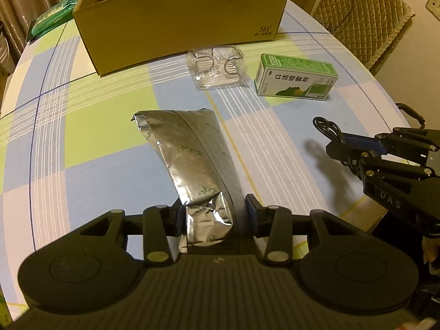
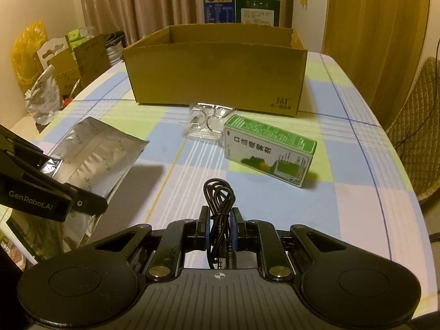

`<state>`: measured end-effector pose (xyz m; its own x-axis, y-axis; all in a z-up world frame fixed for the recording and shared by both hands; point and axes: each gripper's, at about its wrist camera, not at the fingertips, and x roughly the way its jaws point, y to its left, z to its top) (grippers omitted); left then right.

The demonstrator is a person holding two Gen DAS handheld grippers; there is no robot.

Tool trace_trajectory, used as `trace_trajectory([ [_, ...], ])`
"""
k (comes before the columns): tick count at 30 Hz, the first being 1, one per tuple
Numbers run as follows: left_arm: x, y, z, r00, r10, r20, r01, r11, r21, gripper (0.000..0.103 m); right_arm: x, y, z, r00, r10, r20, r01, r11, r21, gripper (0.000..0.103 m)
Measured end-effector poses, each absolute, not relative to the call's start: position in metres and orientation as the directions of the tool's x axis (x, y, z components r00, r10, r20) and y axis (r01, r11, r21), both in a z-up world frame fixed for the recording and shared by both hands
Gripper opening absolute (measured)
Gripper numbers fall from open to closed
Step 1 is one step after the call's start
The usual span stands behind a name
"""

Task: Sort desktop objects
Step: 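Lift foil bag with left tool while right tool lifts black cable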

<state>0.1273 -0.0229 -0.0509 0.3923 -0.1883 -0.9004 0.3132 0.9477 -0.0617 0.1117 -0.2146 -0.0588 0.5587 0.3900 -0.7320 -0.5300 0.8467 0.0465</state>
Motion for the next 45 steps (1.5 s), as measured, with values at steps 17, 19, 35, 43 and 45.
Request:
trace_trajectory([
  [17, 0.122, -0.023, -0.036, 0.422, -0.206, -0.883, 0.313, 0.947, -0.071, 0.038, 0.111, -0.218, -0.049, 0.574, 0.393, -0.718, -0.522, 0.852, 0.048, 0.011],
  [19, 0.123, -0.024, -0.033, 0.426, -0.207, -0.881, 0.318, 0.946, -0.069, 0.038, 0.112, -0.218, -0.047, 0.576, 0.394, -0.716, -0.522, 0.852, 0.049, 0.011],
  [35, 0.135, -0.011, -0.046, 0.406, -0.194, -0.893, 0.292, 0.953, -0.074, 0.017, 0.118, -0.22, -0.046, 0.579, 0.393, -0.714, -0.512, 0.857, 0.057, 0.011],
  [43, 0.128, -0.001, -0.05, 0.37, -0.195, -0.908, 0.313, 0.947, -0.076, 0.042, 0.119, -0.221, -0.051, 0.57, 0.395, -0.72, -0.508, 0.859, 0.069, 0.011],
  [45, 0.129, -0.003, -0.054, 0.34, -0.197, -0.92, 0.344, 0.936, -0.073, 0.047, 0.119, -0.221, -0.052, 0.567, 0.396, -0.722, -0.509, 0.858, 0.071, 0.011],
])
